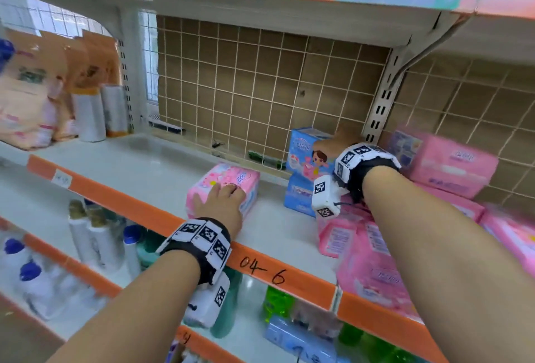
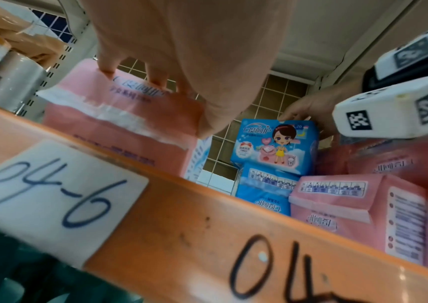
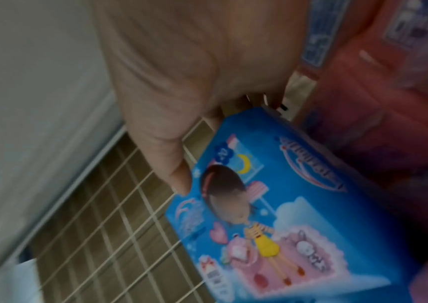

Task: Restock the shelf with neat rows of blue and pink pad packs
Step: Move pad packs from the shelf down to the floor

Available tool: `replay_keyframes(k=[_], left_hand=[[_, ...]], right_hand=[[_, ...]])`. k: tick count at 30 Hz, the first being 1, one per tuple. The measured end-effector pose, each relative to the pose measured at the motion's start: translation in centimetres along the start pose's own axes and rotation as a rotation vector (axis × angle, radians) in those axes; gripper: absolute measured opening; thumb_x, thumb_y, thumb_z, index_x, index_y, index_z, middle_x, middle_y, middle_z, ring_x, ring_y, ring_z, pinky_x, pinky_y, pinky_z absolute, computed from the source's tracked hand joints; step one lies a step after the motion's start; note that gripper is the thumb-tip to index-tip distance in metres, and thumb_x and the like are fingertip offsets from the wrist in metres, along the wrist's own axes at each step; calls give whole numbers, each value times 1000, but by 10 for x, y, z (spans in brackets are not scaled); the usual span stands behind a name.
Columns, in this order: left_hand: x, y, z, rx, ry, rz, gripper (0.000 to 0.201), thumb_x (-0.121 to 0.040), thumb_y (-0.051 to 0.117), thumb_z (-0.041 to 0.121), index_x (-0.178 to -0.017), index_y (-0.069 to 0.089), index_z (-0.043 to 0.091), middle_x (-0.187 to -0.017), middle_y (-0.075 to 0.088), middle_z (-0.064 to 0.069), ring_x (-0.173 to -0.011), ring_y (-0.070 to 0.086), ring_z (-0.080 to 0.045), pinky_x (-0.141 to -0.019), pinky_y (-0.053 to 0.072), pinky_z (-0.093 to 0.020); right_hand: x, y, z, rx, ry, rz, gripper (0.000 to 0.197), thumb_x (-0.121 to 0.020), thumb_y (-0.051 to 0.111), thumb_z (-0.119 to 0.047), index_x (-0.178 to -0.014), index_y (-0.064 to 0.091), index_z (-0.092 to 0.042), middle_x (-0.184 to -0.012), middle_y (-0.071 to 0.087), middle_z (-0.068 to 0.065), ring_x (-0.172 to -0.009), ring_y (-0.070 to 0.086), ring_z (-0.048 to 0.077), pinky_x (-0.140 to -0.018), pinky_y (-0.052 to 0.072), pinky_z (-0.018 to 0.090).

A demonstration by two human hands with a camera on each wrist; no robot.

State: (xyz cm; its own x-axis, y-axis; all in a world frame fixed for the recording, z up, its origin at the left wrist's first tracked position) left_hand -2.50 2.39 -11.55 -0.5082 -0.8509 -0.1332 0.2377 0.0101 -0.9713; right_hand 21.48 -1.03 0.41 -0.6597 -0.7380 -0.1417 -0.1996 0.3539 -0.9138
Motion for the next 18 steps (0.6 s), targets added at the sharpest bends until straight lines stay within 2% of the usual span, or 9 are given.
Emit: replay_keyframes(k=[3,4,6,8,11,13,15,16,18], left_hand=[[-2,0,-3,-23,17,-26,51,-94,38,14,-140,27,30,-154,17,6,-143,9,-21,-111,11,-59],[-4,-1,-4,-25,21,-29,51,-94,39,13,-140,27,30,-154,18,6,-143,9,-22,-111,11,-59],[-8,0,-7,-22,23,-39,50,-94,40,13,-140,29,29,-154,18,5,-143,10,-22,-111,11,-59],[-13,-2,-12,-10,30,-37,49,-93,42,12,-138,31,29,-153,20,5,-143,10,-23,-110,12,-59],[-25,-9,-30,3,11,-72,49,-92,44,12,-138,33,27,-152,21,3,-143,11,-24,-110,14,-60],[-31,-16,-42,-2,-9,-130,47,-93,48,21,-137,35,23,-150,26,0,-141,14,-25,-110,18,-59],[-35,-28,-46,21,-1,-99,49,-91,49,44,-133,43,17,-143,38,-5,-135,26,-29,-108,26,-51],[-37,-34,-42,141,11,-31,54,-91,46,51,-128,47,13,-137,46,-9,-130,35,-29,-106,30,-46],[-30,-44,-24,644,79,53,51,-95,38,48,-123,52,8,-128,55,-11,-120,49,-27,-101,37,-37]], right_hand=[[-8,8,3,22,26,-31,60,-69,69,-40,-117,44,-13,-102,51,11,-91,56,25,-71,48,30],[-6,7,2,37,21,-30,60,-67,71,-41,-114,45,-15,-98,53,8,-86,57,25,-63,47,27],[-1,2,-2,9,7,0,55,-61,74,-43,-100,49,-14,-80,53,2,-68,53,18,-46,34,20],[6,-1,-10,-104,-43,85,55,-57,76,-43,-98,52,-16,-83,57,0,-73,55,18,-51,38,23],[31,3,-21,-597,-71,153,51,-56,79,-38,-96,59,-12,-88,65,3,-80,63,24,-70,55,33],[54,15,-23,-1000,-43,81,42,-61,79,-31,-93,67,-8,-77,72,5,-70,69,24,-56,55,27],[77,32,-18,-1228,33,-53,36,-69,75,-31,-97,68,-9,-70,73,3,-59,69,17,-44,47,20],[86,41,-16,-1276,45,-123,28,-74,71,-33,-93,70,-12,-69,73,1,-57,68,15,-45,46,19],[101,58,-14,-1320,20,-205,21,-82,62,-35,-75,75,-19,-69,72,-1,-59,68,14,-51,48,21]])
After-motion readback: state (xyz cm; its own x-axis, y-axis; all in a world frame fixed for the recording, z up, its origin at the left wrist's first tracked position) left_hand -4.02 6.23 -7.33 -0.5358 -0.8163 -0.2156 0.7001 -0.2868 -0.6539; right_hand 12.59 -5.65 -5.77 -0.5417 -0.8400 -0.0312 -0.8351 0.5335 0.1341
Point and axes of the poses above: each hand's wrist, its own x-axis away from the middle knuckle, its own y-axis out of the palm, z = x × y, the point moved 4 cm from there along -x, towards the middle knuckle
